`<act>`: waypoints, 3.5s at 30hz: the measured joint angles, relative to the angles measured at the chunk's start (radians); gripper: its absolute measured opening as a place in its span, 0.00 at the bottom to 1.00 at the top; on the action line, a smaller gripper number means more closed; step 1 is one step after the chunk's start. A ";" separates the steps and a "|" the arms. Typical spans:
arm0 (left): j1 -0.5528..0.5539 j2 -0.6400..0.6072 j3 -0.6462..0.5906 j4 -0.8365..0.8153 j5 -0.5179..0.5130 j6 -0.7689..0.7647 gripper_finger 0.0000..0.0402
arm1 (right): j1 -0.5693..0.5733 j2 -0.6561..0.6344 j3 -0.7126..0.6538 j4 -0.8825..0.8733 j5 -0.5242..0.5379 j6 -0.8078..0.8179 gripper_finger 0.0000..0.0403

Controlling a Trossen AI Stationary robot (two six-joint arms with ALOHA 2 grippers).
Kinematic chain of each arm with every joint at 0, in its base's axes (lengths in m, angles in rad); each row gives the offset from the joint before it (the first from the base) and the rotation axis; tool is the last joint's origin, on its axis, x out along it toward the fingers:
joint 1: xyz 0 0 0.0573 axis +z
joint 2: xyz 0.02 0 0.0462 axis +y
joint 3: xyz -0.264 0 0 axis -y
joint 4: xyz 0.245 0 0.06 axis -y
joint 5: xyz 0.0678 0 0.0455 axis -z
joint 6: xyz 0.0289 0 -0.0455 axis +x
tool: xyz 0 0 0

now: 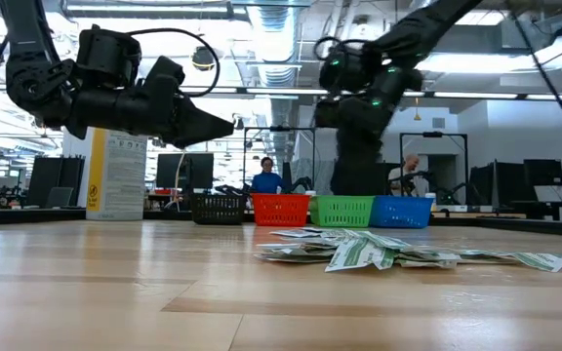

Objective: Pick & Place First Aid Supplies
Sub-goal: Put the orange ointment pack into the green bin

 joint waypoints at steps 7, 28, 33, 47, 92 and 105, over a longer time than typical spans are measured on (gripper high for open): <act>-0.064 0.000 0.000 0.000 0.000 -0.033 0.25 | 0.163 -0.176 -0.285 0.328 0.280 0.215 0.13; -0.122 0.000 0.000 0.000 -0.001 -0.045 0.25 | 0.313 -0.076 -0.432 0.581 0.401 0.213 0.28; -0.123 0.000 0.000 0.000 -0.001 -0.045 0.25 | 0.302 -0.076 -0.432 0.565 0.405 0.213 0.40; -0.123 0.000 0.000 -0.003 -0.001 -0.047 0.25 | 0.349 -0.076 -0.432 0.512 0.457 0.237 0.50; -0.124 0.000 -0.001 -0.011 0.000 -0.048 0.25 | 0.455 -0.205 -0.436 0.432 0.555 0.246 0.00; -0.124 0.000 -0.001 -0.016 0.000 -0.048 0.25 | 0.453 -0.182 -0.433 0.560 0.569 0.239 0.06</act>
